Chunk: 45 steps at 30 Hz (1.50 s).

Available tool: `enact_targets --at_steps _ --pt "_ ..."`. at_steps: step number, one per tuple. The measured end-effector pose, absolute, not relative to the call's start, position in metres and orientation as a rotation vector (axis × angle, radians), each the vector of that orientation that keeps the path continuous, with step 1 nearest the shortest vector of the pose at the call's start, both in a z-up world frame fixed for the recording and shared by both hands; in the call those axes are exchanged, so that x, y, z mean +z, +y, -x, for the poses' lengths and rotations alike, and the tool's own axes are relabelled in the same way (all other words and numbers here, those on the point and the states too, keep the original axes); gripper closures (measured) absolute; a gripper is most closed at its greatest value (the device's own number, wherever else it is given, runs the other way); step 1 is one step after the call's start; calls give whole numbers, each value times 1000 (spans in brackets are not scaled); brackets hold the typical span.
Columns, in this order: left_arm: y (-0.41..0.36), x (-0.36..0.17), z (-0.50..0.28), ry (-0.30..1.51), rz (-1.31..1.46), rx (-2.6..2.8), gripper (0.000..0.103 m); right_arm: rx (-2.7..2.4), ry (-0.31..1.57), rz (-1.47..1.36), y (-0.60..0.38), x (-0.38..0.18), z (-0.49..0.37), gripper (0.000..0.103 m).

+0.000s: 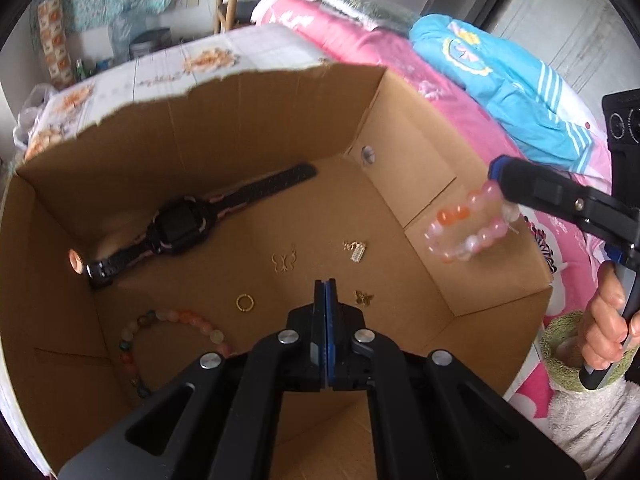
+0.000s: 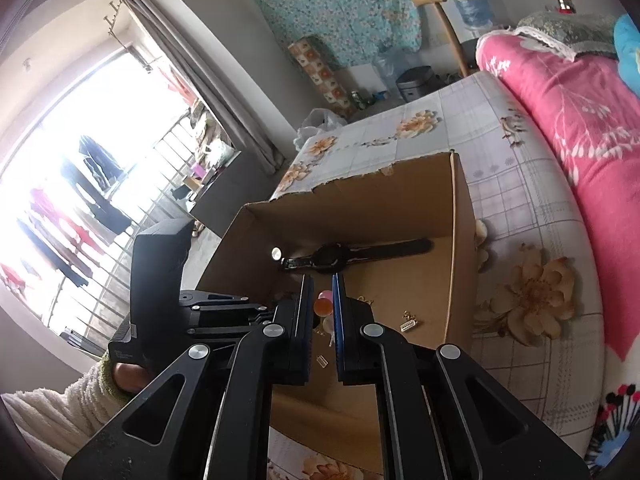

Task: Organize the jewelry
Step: 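Open the left gripper over the box while the right gripper carries the bracelet above it, then open the right gripper to drop the pink-orange bracelet into the box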

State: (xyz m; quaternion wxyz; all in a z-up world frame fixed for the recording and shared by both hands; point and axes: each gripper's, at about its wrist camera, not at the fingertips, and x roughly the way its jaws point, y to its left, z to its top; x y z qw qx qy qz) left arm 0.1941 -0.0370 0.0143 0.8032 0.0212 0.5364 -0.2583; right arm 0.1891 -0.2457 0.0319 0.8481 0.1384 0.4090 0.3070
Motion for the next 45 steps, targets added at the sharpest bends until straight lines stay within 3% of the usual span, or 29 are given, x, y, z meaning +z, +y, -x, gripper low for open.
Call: enact_targets --at_steps 20,23,25,27,35,40,45 --pt "-12 21 -191 1109 88 -623 102 562 923 -201 -221 37 -199 96" --pt "-11 23 -191 1102 97 -628 86 552 928 -190 -216 37 -199 96" --pt "-10 25 -190 1084 94 -634 68 547 933 -186 -213 37 -200 96" --pt "-9 29 -188 1061 85 -632 60 541 938 -183 -211 38 -201 96" --pt "19 55 -168 942 134 -592 53 508 940 -163 -209 42 -202 96" --pt "36 73 -140 847 104 -540 35 489 978 -130 -206 35 -204 96" --pt "49 80 -114 786 68 -491 25 475 1014 -97 -198 28 -209 96"
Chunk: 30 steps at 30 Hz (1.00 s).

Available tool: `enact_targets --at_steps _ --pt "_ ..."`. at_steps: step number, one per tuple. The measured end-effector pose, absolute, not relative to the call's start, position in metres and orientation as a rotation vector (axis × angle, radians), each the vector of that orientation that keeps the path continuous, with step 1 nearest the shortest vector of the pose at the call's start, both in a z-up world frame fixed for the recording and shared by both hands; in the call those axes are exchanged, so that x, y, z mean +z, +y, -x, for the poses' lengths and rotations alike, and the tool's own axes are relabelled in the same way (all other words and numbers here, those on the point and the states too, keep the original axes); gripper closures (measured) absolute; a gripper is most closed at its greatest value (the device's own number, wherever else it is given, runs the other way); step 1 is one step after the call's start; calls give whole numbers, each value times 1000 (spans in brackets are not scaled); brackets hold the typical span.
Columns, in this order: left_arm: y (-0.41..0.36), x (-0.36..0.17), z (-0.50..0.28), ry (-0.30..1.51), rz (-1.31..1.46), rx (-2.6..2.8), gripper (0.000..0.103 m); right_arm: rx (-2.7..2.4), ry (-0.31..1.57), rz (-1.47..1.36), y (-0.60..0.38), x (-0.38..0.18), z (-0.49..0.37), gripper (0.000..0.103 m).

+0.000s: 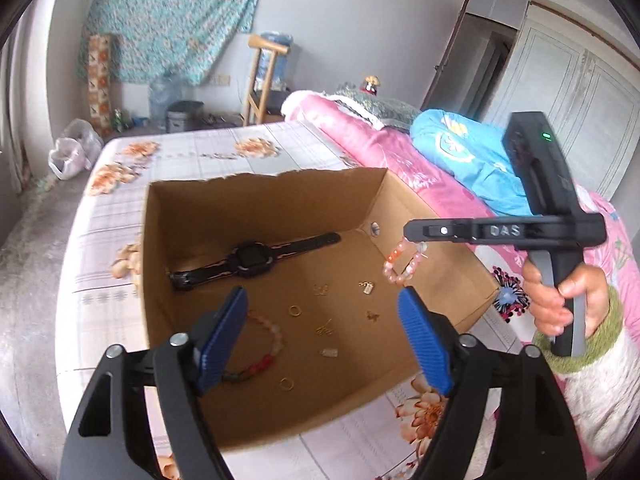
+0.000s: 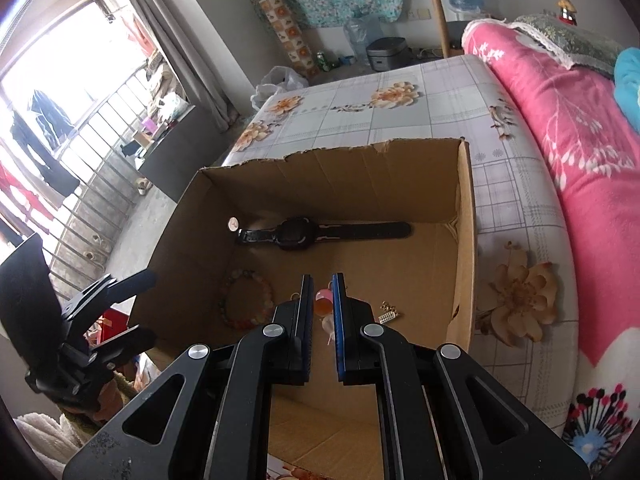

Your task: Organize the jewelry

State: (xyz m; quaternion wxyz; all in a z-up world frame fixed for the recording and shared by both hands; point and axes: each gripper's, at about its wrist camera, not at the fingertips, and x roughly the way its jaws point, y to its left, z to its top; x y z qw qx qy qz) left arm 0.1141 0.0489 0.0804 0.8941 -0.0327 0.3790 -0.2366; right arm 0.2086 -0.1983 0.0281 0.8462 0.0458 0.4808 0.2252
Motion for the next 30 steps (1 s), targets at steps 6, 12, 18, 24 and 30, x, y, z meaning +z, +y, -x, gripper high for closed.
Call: enact_targets --at_steps 6,12,18,24,30 --pt "60 82 -94 732 52 -448 19 435 1054 -21 -187 20 -229 96" --pt "64 76 -85 721 19 -419 15 340 1058 126 -169 12 -257 92" --pt "66 72 -77 732 9 -400 14 351 1096 68 -173 0 -255 86" --pt "59 74 -67 737 -5 -394 13 358 1043 -19 -190 16 -219 82" --pt "55 85 -49 695 4 -382 5 398 870 -106 -210 56 -145 64"
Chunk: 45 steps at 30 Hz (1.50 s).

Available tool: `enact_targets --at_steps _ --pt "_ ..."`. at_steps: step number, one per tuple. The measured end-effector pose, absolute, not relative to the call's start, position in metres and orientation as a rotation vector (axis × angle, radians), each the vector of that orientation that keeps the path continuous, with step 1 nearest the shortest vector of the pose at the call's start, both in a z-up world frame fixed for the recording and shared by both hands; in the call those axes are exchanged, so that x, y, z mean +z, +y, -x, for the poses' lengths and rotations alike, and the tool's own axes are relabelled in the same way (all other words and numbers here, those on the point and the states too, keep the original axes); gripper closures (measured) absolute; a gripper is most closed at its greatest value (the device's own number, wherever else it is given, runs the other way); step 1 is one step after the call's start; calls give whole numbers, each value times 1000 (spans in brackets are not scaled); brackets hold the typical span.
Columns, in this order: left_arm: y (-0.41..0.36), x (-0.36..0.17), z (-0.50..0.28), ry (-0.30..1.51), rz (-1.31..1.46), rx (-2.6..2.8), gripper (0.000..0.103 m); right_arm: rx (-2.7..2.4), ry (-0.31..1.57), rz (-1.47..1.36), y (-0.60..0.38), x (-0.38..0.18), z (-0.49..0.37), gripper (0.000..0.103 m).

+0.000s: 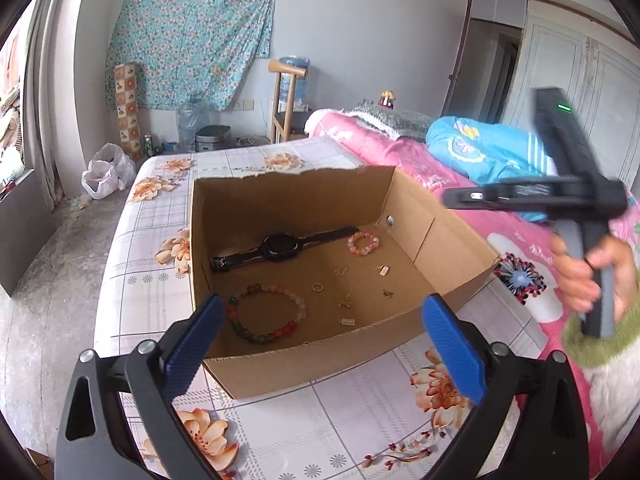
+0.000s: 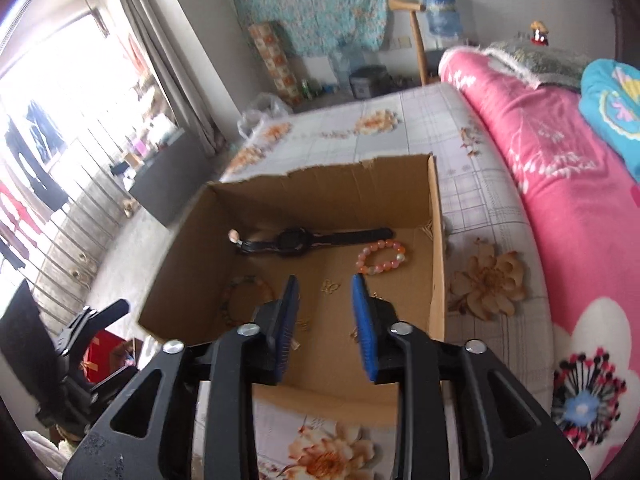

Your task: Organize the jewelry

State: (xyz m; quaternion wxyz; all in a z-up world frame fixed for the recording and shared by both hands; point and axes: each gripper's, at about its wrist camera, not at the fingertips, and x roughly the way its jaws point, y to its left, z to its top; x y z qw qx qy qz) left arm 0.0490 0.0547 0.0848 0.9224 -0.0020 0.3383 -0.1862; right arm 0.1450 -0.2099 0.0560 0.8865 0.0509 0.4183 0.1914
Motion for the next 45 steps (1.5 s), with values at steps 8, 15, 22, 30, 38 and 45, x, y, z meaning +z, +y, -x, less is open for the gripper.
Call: enact_targets --at_steps 8,15,22,30,38,45 --pt "54 98 -27 680 18 -299 5 324 699 -103 -223 68 -61 28" --pt "50 92 -23 745 -4 -185 5 266 777 -62 -217 32 -42 19" --pt "38 89 -25 766 -65 -117 5 200 783 -20 -218 27 -30 12" --pt "20 94 -20 707 -189 -89 5 143 763 49 -208 27 -26 8" --pt "25 93 -26 738 -119 -104 5 103 737 69 -200 31 -25 8" --pt "29 82 -34 808 -90 -78 5 36 712 79 -198 31 -31 8"
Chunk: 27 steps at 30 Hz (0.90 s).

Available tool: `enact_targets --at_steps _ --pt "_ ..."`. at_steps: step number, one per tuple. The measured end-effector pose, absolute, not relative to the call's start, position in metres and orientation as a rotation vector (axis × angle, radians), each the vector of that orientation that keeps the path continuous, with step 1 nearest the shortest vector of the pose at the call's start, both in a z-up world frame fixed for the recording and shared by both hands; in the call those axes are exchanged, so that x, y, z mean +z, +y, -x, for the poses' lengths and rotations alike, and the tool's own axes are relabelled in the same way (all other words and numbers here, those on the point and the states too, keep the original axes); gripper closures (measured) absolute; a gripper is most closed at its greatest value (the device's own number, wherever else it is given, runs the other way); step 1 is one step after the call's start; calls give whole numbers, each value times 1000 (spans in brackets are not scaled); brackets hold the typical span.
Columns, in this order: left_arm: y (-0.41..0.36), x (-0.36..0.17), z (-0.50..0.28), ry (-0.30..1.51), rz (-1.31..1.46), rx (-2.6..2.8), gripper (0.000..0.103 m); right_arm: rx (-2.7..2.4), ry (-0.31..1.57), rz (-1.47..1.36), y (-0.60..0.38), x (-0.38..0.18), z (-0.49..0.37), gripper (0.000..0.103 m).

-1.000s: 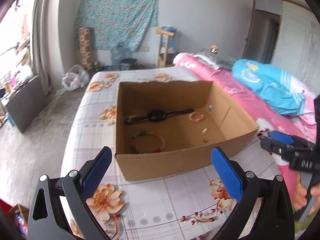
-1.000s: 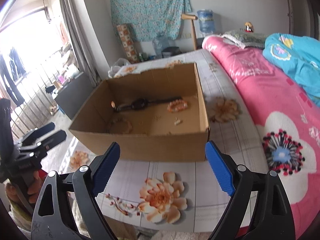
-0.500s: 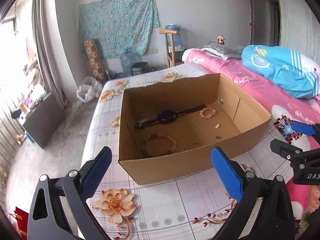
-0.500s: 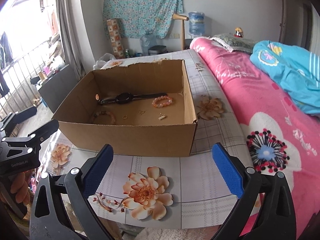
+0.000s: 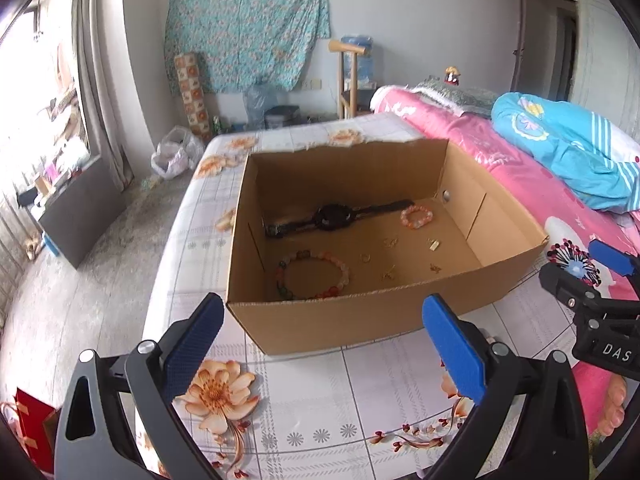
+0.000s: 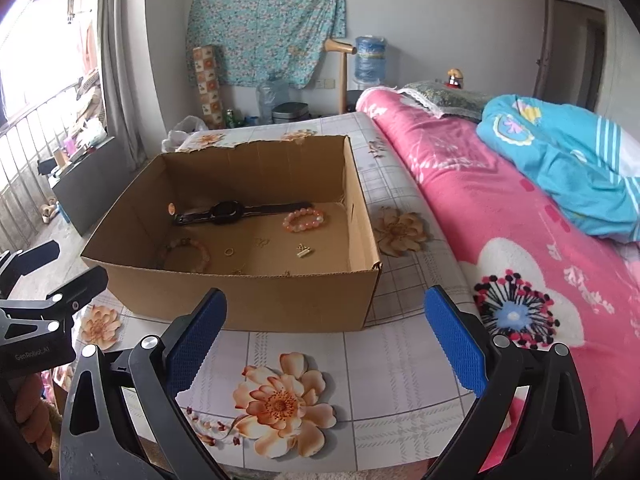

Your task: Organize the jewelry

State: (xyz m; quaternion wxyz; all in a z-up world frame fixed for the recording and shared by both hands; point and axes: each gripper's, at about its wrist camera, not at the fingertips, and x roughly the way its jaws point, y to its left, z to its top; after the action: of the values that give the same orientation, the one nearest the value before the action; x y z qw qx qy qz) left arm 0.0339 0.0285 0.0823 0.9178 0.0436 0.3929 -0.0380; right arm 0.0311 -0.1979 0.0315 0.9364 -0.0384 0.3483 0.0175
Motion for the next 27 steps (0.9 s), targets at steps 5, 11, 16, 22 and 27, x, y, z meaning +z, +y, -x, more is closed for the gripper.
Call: enact_targets --at_steps 5,11,16,22,27 --pt "32 64 -46 907 -65 -38 5 28 759 133 -186 22 -39 8" --pt "32 53 -53 966 -54 -4 5 28 832 134 -182 7 -50 8" --pt "29 49 -59 979 -48 10 5 33 846 95 -180 7 -60 8" --pt "26 46 -64 994 -44 30 5 48 865 93 -171 3 -69 8" --pt "27 44 -68 1008 -43 46 5 44 884 91 -169 -3 -74 8"
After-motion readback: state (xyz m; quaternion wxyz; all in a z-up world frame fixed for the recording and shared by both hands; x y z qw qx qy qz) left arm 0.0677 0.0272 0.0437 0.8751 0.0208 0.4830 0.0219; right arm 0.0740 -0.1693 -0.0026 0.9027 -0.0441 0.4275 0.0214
